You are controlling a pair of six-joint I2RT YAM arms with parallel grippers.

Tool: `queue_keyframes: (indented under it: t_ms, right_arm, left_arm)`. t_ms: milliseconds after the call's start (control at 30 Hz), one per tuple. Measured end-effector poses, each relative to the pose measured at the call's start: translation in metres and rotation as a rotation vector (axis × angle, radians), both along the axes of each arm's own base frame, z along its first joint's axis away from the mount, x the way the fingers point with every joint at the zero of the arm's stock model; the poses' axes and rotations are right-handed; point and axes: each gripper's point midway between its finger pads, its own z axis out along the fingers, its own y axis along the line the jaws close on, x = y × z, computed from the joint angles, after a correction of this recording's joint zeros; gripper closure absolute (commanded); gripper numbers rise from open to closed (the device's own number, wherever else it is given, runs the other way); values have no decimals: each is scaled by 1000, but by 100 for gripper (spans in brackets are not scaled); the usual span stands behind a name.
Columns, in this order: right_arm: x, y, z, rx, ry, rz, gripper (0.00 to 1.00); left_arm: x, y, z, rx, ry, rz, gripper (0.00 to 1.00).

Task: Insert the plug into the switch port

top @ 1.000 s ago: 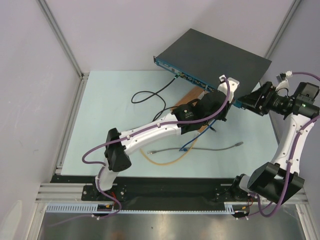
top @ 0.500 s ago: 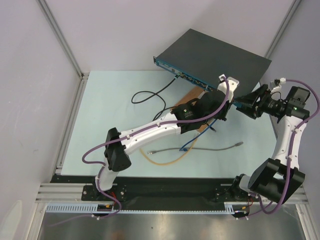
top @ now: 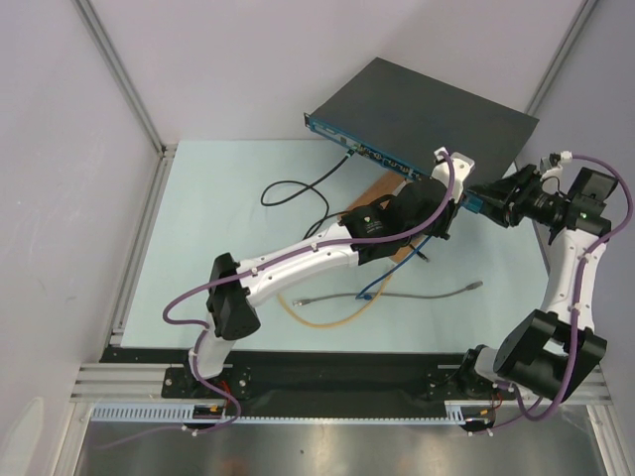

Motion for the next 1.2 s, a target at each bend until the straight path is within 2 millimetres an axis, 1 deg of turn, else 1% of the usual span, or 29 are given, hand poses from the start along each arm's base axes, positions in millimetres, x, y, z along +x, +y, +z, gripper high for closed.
queue_keyframes:
  t_ms: [33,100,133,300,467,667,700,800,833,867,900,933,1000,1033,1100,1133,1200]
  right_arm:
    - [0,0,-1,15,24,-10,79]
    - [-1,1,-5,57,87,-32,93]
    - [-1,1,-4,62,87,-31,100]
    - [1,5,0,40,70,-49,100]
    - [1,7,2,23,62,-71,100]
    - [1,6,1,13,51,-85,100]
    - [1,6,1,10,50,-86,100]
    - [1,6,1,7,49,-89,100]
    - [1,6,1,7,49,-89,100]
    - [1,6,1,6,48,-88,100]
    - [0,7,1,7,49,-83,100]
    - [-1,9,0,10,56,-76,100]
    - [-3,10,-1,15,64,-65,100]
    - [-3,10,-1,17,66,-63,100]
    - [-3,9,0,20,66,-54,100]
    - [-3,8,-1,24,72,-51,100]
    - [-3,7,-1,31,77,-39,100]
  left_arm:
    - [0,0,0,0,-1,1,100]
    - [0,1,1,0,0,-1,100]
    - [-1,1,0,4,2,-3,100]
    - [0,2,1,5,-1,5,100]
    - [1,4,3,11,0,9,100]
    - [1,2,0,22,9,10,100]
    - [1,2,0,20,13,12,98]
    - [1,1,0,19,14,8,84]
    - [1,2,0,21,13,5,76]
    - [2,2,0,22,12,-1,73]
    - [5,0,5,3,0,-4,68]
    - [11,-1,9,-17,-9,-7,60]
    - [25,0,15,-48,-29,-11,55]
    - [28,2,16,-51,-27,-18,53]
    - [29,12,17,-45,-31,-40,46]
    - [27,20,16,-30,-36,-49,39]
    - [18,39,19,-1,-47,-85,32]
